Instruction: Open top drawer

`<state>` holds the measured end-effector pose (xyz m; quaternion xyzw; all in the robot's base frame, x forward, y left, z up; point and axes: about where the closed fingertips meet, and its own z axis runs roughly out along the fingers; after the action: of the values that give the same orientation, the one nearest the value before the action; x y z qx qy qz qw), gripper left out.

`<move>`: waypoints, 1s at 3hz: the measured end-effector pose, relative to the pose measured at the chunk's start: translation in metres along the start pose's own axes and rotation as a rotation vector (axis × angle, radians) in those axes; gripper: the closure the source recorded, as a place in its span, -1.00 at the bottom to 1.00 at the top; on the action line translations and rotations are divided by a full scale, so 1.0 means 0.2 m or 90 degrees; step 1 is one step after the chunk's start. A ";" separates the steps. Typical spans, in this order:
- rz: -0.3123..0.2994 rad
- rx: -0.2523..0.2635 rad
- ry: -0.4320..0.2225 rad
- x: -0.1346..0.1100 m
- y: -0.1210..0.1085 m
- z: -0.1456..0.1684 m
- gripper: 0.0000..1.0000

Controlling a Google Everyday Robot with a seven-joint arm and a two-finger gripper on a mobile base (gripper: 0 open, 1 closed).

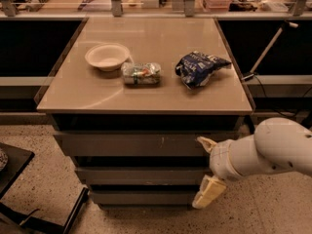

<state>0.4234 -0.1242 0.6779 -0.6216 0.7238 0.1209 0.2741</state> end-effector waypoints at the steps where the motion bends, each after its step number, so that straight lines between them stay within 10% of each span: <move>1: -0.048 0.062 -0.035 -0.17 -0.09 -0.02 -1.00; 3: -0.039 0.070 -0.030 -0.11 -0.19 0.09 -1.00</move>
Offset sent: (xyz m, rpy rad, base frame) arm 0.0156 0.0193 0.0191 0.0237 -0.1065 0.0170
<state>0.4660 -0.1044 0.6812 -0.6244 0.7035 0.0868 0.3282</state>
